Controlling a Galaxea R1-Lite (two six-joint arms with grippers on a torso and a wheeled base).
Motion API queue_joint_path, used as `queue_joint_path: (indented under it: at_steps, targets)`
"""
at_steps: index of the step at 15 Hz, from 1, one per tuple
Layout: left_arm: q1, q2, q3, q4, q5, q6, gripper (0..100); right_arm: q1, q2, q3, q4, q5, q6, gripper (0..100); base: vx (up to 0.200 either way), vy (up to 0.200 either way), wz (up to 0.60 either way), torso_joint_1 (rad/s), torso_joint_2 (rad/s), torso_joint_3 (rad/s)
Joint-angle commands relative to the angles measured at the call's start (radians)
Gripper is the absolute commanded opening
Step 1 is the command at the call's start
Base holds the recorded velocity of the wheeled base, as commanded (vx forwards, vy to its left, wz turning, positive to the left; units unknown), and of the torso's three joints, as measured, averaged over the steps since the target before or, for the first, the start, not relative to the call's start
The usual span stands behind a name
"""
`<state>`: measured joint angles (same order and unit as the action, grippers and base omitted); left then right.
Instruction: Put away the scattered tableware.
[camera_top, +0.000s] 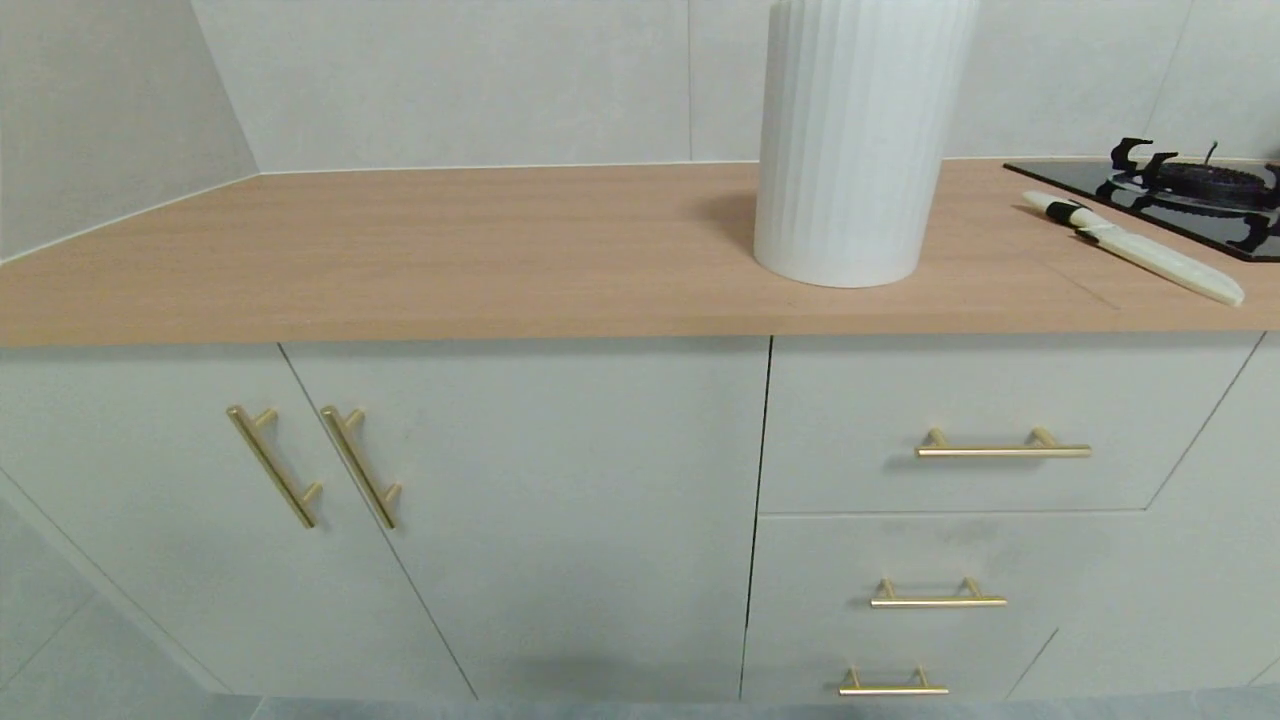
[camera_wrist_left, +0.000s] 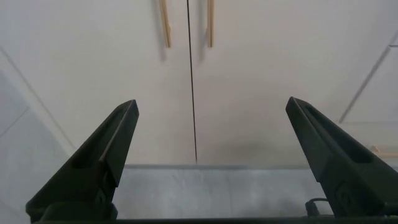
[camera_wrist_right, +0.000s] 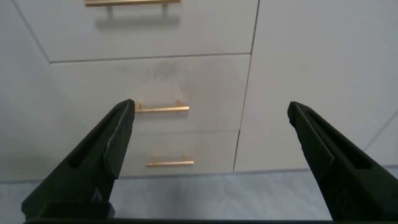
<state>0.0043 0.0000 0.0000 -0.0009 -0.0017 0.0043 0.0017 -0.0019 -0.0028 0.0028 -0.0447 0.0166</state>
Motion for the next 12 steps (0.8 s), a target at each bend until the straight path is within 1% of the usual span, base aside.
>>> queue_joint_path:
  at_steps: [1,12]
  targets:
    - [0.000,0.000,0.000,-0.001,0.000,0.000,100,0.000,0.002,0.001,0.000,0.000,0.000,100,0.200,0.000,0.00,0.002,0.00,-0.002]
    - [0.000,0.000,0.000,-0.001,0.000,0.003,100,0.000,0.002,0.000,0.000,0.000,0.000,100,0.000,0.000,0.00,0.000,0.00,0.000]
